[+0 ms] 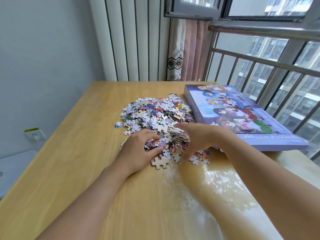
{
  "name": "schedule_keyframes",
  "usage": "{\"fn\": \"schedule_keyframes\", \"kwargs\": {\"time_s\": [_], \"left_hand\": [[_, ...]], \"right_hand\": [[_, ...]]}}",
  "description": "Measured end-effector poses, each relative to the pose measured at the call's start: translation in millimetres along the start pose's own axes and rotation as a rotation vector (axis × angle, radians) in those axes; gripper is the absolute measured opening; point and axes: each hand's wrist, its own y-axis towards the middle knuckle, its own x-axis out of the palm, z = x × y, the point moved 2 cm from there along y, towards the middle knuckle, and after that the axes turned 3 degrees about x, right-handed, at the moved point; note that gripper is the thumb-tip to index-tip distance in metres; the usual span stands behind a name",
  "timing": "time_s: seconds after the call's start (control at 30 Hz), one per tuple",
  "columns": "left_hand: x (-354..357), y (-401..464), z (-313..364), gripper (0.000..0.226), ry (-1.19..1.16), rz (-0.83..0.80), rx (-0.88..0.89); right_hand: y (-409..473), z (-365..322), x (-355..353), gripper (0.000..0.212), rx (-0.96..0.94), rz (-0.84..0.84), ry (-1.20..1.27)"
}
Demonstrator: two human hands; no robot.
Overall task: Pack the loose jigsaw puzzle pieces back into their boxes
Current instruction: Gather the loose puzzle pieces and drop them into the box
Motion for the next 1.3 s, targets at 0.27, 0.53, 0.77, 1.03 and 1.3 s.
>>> {"fn": "schedule_keyframes", "kwargs": {"time_s": [0.27, 0.53, 0.77, 1.03, 1.3], "left_hand": [[1, 1, 2, 0.033, -0.007, 0.001, 0.004], [2, 2, 8, 0.030, 0.021, -0.024, 0.057], [3, 2, 11, 0.033, 0.027, -0.026, 0.076], [0, -1, 11, 0.037, 0.020, -0.005, 0.061], [-5, -3, 16, 0.027, -0.027, 0.114, 0.081]], "right_hand": [[6, -13, 7, 0.072, 0.152, 0.145, 0.500], [11, -13, 6, 0.011, 0.243, 0.099, 0.974], [7, -14, 1, 0.037, 0.247, 0.071, 0.826], [12, -17, -4, 0.025, 0.256, 0.141, 0.815], [13, 10, 8, 0.051, 0.259, 0.242, 1.473]]}}
